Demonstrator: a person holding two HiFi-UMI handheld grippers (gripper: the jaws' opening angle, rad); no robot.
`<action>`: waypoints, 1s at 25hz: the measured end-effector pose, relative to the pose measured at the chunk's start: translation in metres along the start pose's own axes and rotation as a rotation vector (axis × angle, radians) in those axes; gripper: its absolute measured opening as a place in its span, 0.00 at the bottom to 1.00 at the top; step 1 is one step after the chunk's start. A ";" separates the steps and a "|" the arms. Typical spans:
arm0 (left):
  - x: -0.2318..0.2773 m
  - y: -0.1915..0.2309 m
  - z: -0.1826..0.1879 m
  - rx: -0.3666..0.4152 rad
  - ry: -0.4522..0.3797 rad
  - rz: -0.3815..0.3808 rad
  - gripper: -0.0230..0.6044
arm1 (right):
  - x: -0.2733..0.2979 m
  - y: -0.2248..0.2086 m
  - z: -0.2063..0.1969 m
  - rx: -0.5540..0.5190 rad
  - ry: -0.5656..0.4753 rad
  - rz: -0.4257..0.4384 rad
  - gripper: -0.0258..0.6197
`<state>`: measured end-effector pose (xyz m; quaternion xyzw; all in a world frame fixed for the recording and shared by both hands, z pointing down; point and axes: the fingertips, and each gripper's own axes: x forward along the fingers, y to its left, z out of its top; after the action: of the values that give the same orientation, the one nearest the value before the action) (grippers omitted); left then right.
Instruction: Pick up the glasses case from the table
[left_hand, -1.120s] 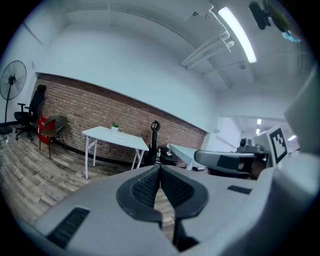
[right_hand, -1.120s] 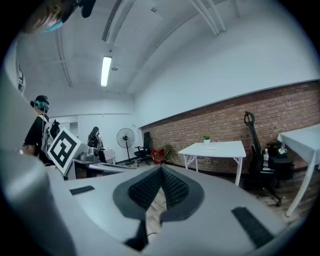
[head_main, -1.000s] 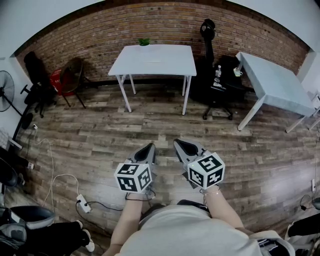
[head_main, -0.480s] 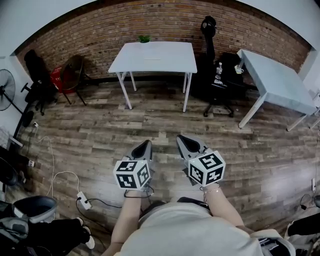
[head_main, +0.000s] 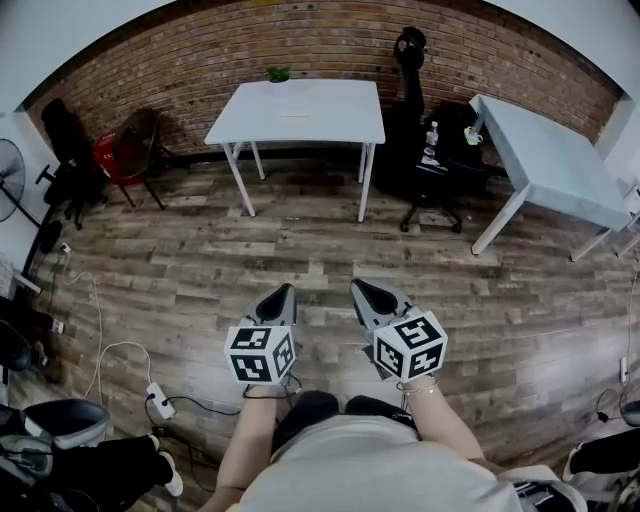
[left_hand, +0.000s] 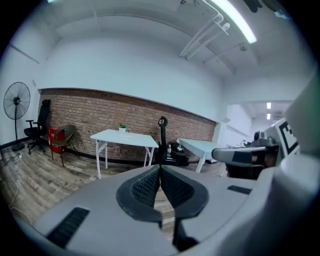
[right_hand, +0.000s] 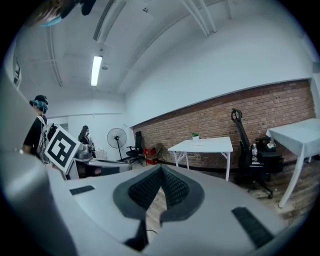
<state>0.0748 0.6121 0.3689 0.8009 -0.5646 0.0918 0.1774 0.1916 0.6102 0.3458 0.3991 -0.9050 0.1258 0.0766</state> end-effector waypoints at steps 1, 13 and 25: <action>0.003 -0.003 -0.002 -0.006 0.003 -0.003 0.05 | -0.001 -0.004 -0.003 0.004 0.006 0.001 0.04; 0.053 0.017 -0.006 -0.042 0.027 -0.021 0.05 | 0.046 -0.043 -0.017 0.042 0.059 0.015 0.04; 0.189 0.139 0.065 -0.007 0.049 -0.082 0.05 | 0.219 -0.109 0.037 0.023 0.067 -0.024 0.04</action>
<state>0.0065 0.3806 0.3994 0.8203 -0.5269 0.1023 0.1975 0.1247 0.3749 0.3812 0.4062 -0.8957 0.1484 0.1038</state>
